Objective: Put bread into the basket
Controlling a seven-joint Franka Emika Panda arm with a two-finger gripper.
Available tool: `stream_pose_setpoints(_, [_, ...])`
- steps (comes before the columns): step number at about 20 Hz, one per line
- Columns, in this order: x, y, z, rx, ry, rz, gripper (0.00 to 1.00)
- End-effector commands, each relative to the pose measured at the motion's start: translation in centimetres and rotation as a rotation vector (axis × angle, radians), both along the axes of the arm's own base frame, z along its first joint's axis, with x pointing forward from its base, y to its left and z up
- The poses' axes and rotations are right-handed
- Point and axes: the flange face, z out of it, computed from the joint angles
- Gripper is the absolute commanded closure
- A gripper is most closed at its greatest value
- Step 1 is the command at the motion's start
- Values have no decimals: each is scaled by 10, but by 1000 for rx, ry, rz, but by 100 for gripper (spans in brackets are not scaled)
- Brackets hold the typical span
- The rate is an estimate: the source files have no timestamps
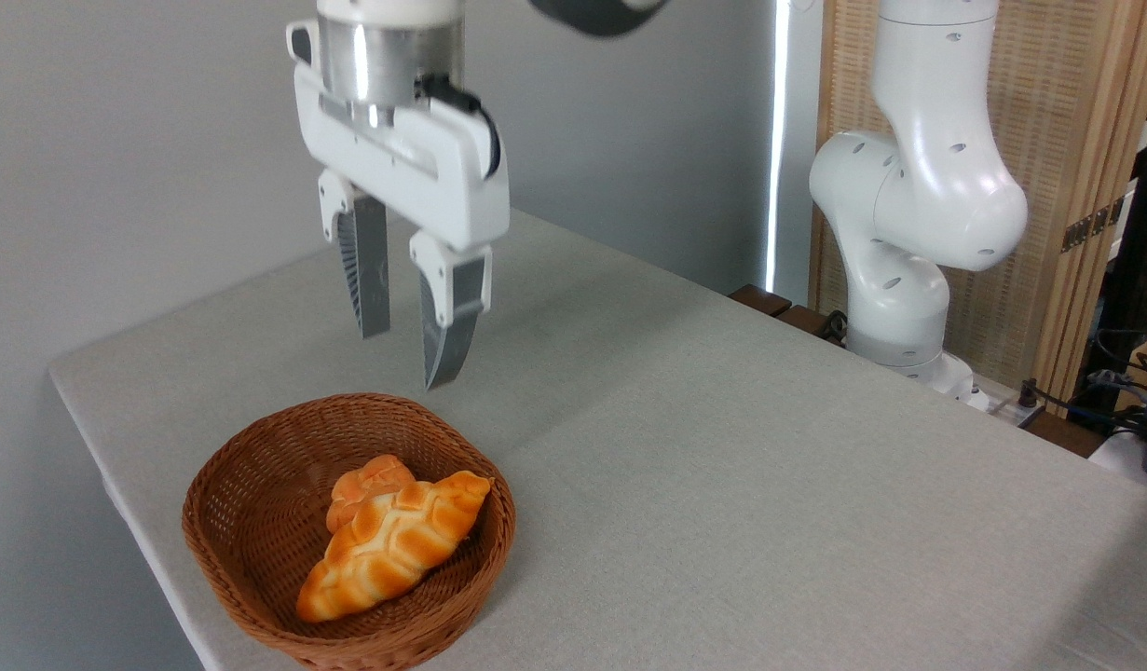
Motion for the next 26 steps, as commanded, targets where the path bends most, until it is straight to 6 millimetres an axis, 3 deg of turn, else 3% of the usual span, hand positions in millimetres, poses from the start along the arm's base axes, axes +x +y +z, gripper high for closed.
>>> stream_pose_setpoints(1, [-5, -6, 15, -16, 53, 75, 0])
stream_pose_setpoints(6, [-10, -30, 11, -10, 90, 70, 0])
stream_pose_setpoints(14, [-9, -26, -19, 58, 147, 17, 0])
stream_pose_setpoints(26, [-10, -20, -19, 71, 150, 16, 0])
